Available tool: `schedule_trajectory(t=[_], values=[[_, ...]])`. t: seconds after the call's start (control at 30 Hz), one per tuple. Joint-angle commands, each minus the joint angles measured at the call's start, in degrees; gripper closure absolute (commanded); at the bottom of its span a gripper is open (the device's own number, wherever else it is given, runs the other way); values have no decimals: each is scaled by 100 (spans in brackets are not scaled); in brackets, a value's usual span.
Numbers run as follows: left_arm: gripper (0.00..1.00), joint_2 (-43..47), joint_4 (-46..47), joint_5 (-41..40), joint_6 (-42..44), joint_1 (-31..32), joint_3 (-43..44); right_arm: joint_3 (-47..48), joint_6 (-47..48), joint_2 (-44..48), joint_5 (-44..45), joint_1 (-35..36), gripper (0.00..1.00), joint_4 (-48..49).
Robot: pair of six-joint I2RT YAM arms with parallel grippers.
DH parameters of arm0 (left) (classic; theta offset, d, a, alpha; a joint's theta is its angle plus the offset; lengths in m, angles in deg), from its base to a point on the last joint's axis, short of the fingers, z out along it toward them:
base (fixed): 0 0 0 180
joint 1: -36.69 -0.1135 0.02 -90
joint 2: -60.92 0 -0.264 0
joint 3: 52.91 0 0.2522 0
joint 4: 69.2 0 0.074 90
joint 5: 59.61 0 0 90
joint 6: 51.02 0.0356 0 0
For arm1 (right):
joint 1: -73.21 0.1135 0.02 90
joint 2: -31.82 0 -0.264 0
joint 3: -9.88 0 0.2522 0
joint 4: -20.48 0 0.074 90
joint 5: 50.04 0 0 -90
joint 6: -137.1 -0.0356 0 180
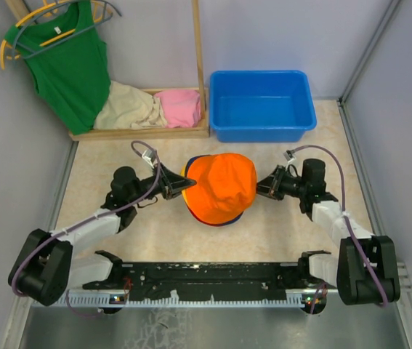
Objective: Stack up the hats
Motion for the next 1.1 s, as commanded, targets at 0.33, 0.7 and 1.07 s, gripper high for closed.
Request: schedule_trajectory(t=[0.33,0.7,1.07], values=[[96,-1017,1092,7,182,-565,-760,505,277,382,72,56,100,-514],[99,-3282,3395,863,-393,-967,-891,785,137,281,30,40,100,-480],[100,-3832,4040,1065,-563,-970,-759,655,11,-166,150,40,100,-111]])
